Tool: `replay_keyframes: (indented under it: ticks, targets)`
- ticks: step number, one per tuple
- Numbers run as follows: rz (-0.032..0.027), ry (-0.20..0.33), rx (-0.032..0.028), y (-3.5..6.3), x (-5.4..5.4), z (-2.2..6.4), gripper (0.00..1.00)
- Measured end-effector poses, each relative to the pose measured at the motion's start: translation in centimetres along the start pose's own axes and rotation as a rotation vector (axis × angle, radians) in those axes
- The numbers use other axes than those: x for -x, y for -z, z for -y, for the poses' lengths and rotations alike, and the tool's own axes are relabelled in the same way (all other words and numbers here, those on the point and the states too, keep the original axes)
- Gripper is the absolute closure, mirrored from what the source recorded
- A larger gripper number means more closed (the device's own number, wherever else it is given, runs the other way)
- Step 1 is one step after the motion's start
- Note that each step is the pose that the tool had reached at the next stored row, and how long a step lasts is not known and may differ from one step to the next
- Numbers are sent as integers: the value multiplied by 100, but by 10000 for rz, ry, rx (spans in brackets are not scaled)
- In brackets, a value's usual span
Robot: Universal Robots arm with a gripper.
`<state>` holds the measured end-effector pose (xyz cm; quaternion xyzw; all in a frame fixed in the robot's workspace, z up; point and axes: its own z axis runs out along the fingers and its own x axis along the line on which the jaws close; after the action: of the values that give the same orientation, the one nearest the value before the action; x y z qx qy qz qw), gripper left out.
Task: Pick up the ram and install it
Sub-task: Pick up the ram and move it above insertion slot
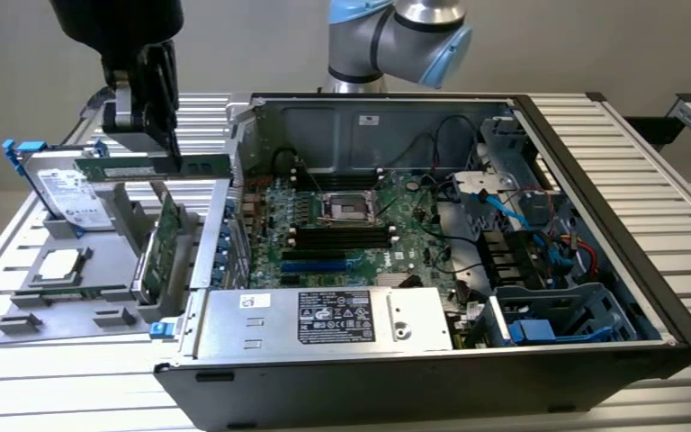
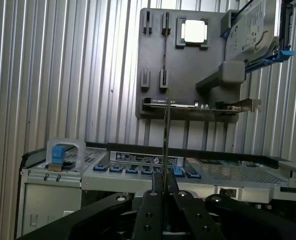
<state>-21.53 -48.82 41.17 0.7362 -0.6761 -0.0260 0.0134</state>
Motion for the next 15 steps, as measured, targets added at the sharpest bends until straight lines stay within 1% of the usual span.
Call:
replay_keyframes:
  ticks: [7,10,15]
  targets:
    - [-1,9,0,4,118,121,86]
    - [-2,8,0,7,169,215,86]
    - [-1,7,0,15,233,408,86]
